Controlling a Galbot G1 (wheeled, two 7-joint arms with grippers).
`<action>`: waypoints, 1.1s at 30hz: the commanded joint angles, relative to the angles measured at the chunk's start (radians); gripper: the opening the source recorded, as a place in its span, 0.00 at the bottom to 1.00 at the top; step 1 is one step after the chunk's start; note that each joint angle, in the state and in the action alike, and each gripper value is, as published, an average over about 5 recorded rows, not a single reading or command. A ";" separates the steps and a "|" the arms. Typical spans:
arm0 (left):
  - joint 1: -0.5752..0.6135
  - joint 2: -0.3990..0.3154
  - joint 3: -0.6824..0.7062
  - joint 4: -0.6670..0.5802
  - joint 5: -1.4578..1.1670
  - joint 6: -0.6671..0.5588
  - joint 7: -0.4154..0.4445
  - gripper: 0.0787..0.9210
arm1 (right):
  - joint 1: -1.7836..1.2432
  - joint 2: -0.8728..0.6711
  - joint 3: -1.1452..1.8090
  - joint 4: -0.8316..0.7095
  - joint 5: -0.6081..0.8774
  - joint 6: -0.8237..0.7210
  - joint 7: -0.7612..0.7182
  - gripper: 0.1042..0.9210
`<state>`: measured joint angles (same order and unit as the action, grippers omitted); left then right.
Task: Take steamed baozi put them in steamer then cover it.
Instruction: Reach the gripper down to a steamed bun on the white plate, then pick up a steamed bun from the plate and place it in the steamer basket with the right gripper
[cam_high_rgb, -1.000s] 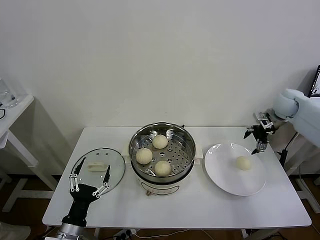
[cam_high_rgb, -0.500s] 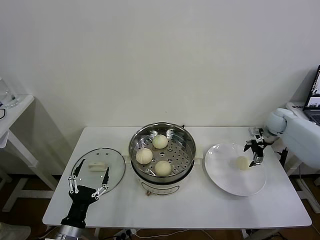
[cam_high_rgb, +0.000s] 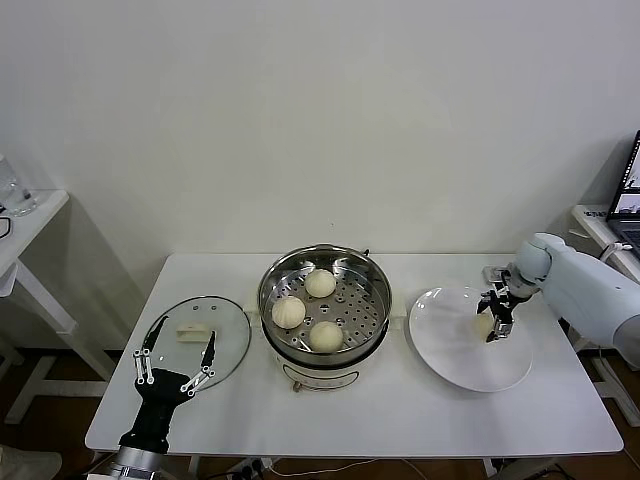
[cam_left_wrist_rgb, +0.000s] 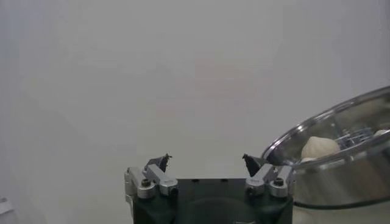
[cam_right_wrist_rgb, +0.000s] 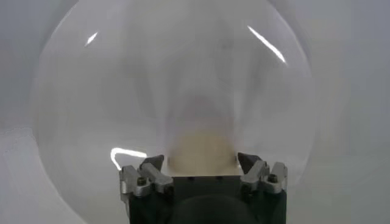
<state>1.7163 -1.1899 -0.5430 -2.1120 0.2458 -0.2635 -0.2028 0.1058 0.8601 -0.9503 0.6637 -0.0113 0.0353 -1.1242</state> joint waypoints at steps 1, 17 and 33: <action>0.000 -0.001 -0.002 0.005 -0.001 -0.003 0.000 0.88 | -0.001 0.011 0.009 -0.014 -0.013 0.000 0.000 0.78; -0.022 0.006 0.000 -0.001 -0.020 -0.003 0.003 0.88 | 0.339 -0.024 -0.262 0.231 0.189 -0.058 -0.079 0.70; -0.045 0.017 0.024 0.001 -0.021 0.005 0.003 0.88 | 0.784 0.252 -0.615 0.515 0.643 -0.169 -0.084 0.70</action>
<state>1.6747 -1.1735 -0.5248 -2.1091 0.2262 -0.2607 -0.1997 0.6690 0.9761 -1.4015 1.0131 0.4092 -0.0802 -1.2078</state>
